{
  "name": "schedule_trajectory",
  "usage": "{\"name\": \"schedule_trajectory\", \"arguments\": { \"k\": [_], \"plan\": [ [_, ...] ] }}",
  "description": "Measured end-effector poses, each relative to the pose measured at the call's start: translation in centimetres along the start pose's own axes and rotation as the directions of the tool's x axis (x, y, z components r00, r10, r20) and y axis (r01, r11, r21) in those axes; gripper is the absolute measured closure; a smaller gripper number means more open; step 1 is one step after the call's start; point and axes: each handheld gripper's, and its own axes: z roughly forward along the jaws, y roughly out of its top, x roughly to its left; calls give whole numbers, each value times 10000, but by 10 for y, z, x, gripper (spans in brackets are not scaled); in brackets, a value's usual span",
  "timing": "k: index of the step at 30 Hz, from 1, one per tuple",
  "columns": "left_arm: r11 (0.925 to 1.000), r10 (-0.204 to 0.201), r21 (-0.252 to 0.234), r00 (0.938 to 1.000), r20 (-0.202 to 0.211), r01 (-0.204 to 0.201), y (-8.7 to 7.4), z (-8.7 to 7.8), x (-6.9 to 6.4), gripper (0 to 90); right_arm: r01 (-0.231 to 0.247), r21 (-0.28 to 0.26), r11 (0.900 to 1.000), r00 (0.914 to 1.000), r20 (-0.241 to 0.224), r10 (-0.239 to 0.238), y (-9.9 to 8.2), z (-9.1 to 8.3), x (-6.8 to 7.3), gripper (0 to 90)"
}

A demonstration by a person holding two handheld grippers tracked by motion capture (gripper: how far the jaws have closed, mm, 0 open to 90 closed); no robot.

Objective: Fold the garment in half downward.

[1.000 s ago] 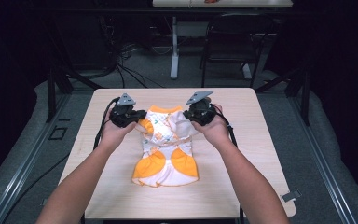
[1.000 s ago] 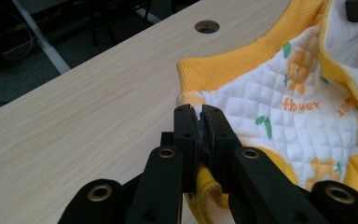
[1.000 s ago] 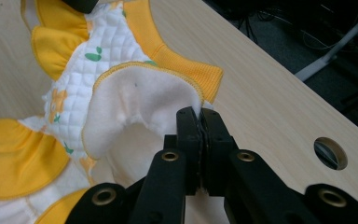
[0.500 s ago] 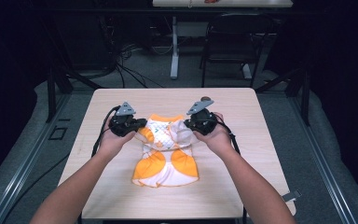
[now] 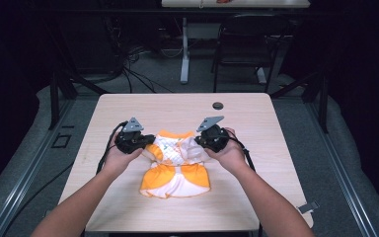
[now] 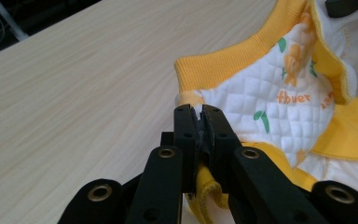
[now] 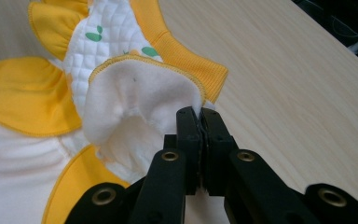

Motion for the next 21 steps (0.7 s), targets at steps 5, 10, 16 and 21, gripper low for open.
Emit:
{"name": "schedule_trajectory", "arguments": {
  "k": [5,10,16,21],
  "plan": [
    [9999,-95,141,9998,151,93,-9,2,-3,855,-175,30,9998,9998,-134,175,-7,3,4,875],
    [9997,-143,217,9997,205,139,-16,5,-6,855,-397,80,9992,9985,-368,400,-16,5,8,874],
    [9993,-143,345,9994,329,132,-27,8,-11,854,-312,326,9990,9980,-534,329,-24,8,14,874],
    [9985,-9,542,9984,562,-22,-35,10,-17,843,-475,366,9982,9961,-728,501,-34,10,22,872]
  ]
}}
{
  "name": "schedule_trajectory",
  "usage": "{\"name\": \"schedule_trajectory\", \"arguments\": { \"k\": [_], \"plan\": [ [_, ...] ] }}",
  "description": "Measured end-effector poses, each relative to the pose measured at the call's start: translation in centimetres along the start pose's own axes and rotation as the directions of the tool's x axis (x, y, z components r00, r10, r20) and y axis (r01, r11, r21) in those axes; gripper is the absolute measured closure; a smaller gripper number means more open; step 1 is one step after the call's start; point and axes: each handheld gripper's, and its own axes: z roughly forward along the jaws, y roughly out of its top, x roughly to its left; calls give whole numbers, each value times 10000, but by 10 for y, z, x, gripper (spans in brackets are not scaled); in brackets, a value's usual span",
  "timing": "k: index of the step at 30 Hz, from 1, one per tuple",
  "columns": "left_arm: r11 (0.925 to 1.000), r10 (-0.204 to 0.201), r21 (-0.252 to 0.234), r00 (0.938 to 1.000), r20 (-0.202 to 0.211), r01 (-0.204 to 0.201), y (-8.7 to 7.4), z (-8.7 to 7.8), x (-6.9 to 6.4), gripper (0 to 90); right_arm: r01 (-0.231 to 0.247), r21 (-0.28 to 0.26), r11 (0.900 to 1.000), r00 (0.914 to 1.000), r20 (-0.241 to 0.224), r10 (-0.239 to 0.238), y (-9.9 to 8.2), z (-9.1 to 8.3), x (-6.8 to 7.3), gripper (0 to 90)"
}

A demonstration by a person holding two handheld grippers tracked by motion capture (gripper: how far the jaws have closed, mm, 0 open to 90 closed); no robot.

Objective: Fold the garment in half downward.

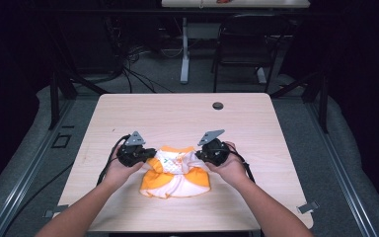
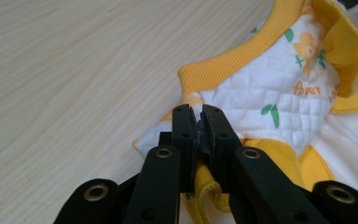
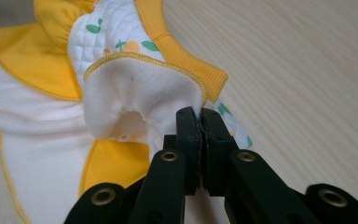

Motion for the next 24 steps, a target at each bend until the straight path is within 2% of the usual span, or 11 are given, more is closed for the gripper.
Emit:
{"name": "schedule_trajectory", "arguments": {
  "k": [3,9,11,13,18,24],
  "plan": [
    [10000,-43,79,9998,212,41,-6,2,-5,819,-101,27,9999,9998,-162,102,-8,4,4,864],
    [9999,74,117,9995,298,-78,-8,0,-9,788,-357,-54,9993,9984,-430,354,-15,6,8,824],
    [10000,5,66,9993,384,-8,-8,-1,-10,781,-379,-76,9993,9981,-481,374,-16,5,8,821],
    [10000,-59,-14,9985,542,60,-7,-5,-11,723,-547,-313,9980,9969,-581,528,-17,1,10,770],
    [10000,-7,-91,9984,560,12,-2,-11,-12,686,-585,-542,9968,9961,-691,547,-15,-7,9,731],
    [9993,-235,-291,9983,539,251,7,-17,-6,686,-830,-942,9921,9941,-776,758,-6,-16,6,673]
  ]
}}
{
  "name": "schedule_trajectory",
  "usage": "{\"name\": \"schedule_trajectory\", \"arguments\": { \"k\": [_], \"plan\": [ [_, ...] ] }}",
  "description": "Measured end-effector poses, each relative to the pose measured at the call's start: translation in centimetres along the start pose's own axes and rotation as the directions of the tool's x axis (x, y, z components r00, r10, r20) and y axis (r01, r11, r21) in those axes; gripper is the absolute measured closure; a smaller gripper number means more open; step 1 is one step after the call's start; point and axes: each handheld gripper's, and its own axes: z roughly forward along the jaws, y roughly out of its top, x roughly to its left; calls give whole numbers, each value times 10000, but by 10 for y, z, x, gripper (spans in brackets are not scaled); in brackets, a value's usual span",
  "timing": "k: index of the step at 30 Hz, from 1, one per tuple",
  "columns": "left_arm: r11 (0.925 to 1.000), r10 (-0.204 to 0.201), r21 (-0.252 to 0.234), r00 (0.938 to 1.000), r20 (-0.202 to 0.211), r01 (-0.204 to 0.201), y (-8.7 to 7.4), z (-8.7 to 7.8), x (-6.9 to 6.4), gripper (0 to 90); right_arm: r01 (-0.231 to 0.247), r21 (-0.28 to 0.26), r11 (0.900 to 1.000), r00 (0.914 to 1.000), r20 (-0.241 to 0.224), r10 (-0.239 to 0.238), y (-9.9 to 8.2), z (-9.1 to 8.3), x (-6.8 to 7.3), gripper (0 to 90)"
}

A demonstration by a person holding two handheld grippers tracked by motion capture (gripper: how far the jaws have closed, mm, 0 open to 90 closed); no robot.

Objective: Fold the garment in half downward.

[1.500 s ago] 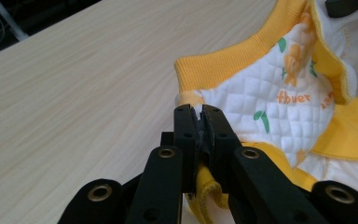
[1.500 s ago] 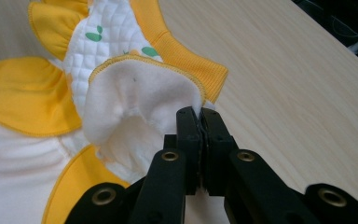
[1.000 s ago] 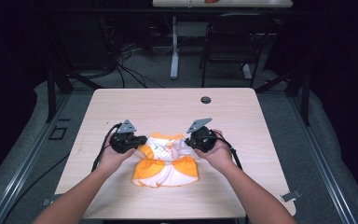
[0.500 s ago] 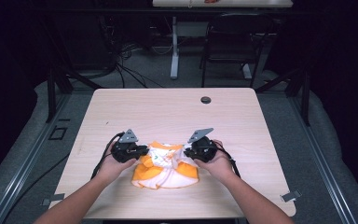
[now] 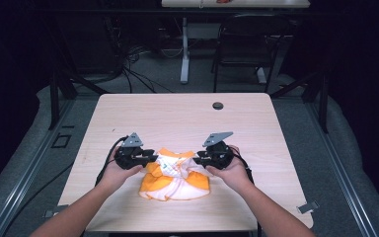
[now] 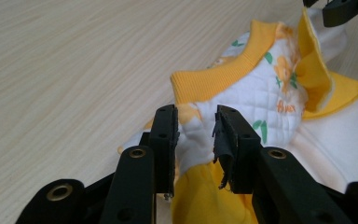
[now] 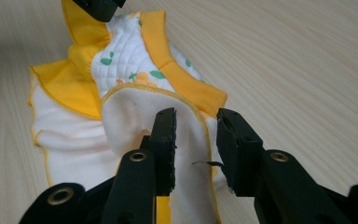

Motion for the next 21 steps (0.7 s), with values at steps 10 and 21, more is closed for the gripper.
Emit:
{"name": "schedule_trajectory", "arguments": {
  "k": [10,21],
  "plan": [
    [9982,-598,-9,9962,-640,598,12,7,21,734,-62,-36,10000,9986,530,64,13,9,-14,896],
    [9948,-808,611,9967,-102,813,6,31,28,900,-723,940,9929,9973,221,705,9,44,-37,900]
  ]
}}
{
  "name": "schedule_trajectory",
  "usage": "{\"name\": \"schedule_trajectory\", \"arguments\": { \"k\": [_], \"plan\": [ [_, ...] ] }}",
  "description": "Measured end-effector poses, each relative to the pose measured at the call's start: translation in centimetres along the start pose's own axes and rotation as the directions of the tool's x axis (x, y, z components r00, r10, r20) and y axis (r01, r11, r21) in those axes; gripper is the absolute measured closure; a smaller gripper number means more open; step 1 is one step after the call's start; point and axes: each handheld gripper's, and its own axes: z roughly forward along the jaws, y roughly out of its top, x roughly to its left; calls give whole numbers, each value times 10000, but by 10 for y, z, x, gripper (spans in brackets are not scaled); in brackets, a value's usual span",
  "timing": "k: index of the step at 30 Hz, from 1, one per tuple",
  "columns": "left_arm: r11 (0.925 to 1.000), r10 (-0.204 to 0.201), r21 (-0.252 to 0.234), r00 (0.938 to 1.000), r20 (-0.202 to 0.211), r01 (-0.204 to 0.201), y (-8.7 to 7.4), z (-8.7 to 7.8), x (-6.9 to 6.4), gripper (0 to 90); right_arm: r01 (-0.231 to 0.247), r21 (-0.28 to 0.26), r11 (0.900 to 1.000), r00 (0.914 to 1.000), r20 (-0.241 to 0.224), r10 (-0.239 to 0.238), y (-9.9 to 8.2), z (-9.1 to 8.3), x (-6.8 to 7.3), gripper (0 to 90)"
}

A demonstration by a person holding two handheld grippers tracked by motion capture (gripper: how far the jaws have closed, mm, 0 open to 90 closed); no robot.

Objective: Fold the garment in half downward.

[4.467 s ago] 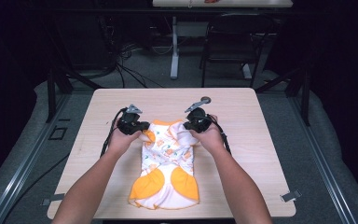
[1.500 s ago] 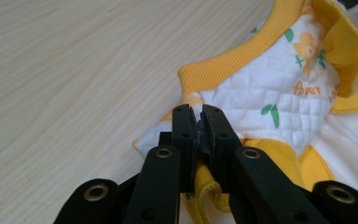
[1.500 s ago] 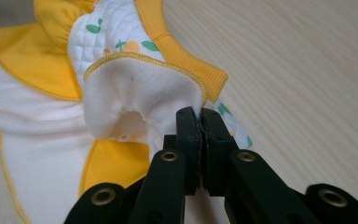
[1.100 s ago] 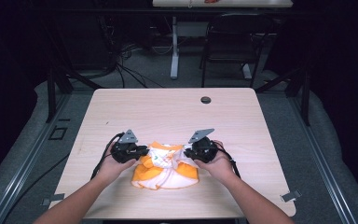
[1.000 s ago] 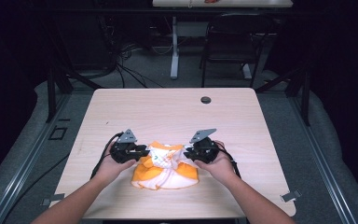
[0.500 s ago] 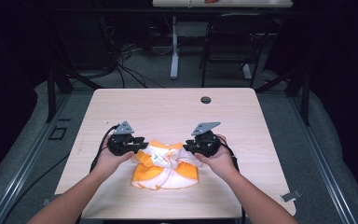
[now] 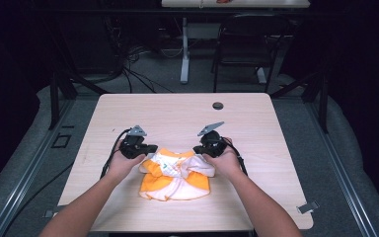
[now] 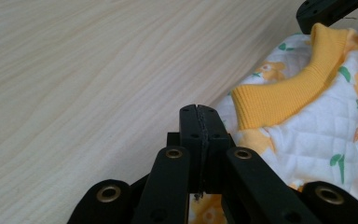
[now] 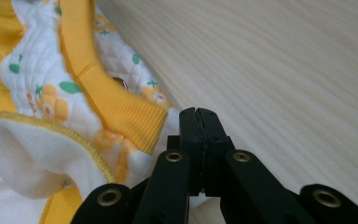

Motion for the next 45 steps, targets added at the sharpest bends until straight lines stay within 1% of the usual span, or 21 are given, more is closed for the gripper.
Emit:
{"name": "schedule_trajectory", "arguments": {
  "k": [3,4,7,11,12,13,14,17,18,19,20,22,24,26,27,28,31,36,40,42,45],
  "plan": [
    [10000,48,79,10000,12,-48,-1,1,-1,900,84,181,9998,9999,-148,-81,-1,3,1,900],
    [10000,-3,48,10000,91,2,-1,1,-2,900,80,177,9998,9998,-189,-77,-2,3,2,900],
    [10000,73,26,9994,352,-74,-1,-3,-6,900,166,28,9999,9990,-422,-164,-2,0,6,900],
    [9995,309,-71,9976,615,-305,0,-12,-14,900,430,-114,9990,9967,-684,-437,-2,-12,14,900],
    [9992,383,-176,9964,762,-371,-1,-19,-18,900,578,-214,9981,9953,-766,-593,-3,-19,19,900],
    [9992,383,-176,9964,762,-371,-1,-19,-18,900,578,-214,9981,9953,-766,-593,-3,-19,19,900],
    [9989,442,-194,9955,844,-427,-2,-23,-20,900,718,-277,9970,9938,-831,-739,-6,-26,24,900],
    [9981,595,-207,9933,993,-578,-6,-30,-28,900,829,-278,9962,9924,-894,-851,-8,-32,28,900],
    [9977,671,-180,9923,1038,-656,-8,-31,-30,900,830,-375,9958,9921,-908,-861,-10,-34,30,900],
    [9973,721,-180,9912,1109,-705,-10,-33,-32,900,860,-385,9955,9911,-982,-894,-11,-35,32,900],
    [9967,799,-222,9892,1229,-777,-14,-36,-38,900,986,-474,9940,9883,-1120,-1034,-13,-39,39,900],
    [9962,864,-227,9878,1298,-842,-15,-37,-41,900,1048,-551,9930,9867,-1192,-1108,-14,-40,41,900],
    [9946,1030,-216,9854,1353,-1010,-19,-40,-47,900,1146,-621,9915,9834,-1343,-1221,-17,-42,50,900],
    [9943,1060,-238,9840,1432,-1036,-22,-41,-51,900,1423,-511,9885,9792,-1385,-1482,-19,-44,55,900],
    [9945,1044,-248,9836,1471,-1018,-25,-42,-53,900,1472,-513,9878,9788,-1361,-1529,-20,-44,58,900],
    [9944,1051,-239,9830,1505,-1026,-26,-42,-54,900,1509,-519,9872,9762,-1496,-1571,-23,-45,62,900],
    [9942,1079,-161,9806,1638,-1067,-35,-43,-59,900,1478,-484,9878,9757,-1562,-1537,-27,-44,66,900],
    [9958,904,-23,9795,1798,-915,-47,-44,-64,900,1484,-356,9883,9717,-1806,-1524,-39,-42,75,900],
    [9954,916,122,9786,1841,-954,-58,-42,-69,900,1497,-240,9884,9690,-1952,-1515,-50,-40,81,900],
    [9933,1075,229,9777,1801,-1134,-64,-39,-72,900,1507,-140,9885,9680,-2009,-1504,-56,-38,84,900],
    [9925,1120,294,9778,1773,-1190,-68,-37,-73,900,1488,-1,9889,9680,-2044,-1457,-61,-35,86,900]
  ]
}}
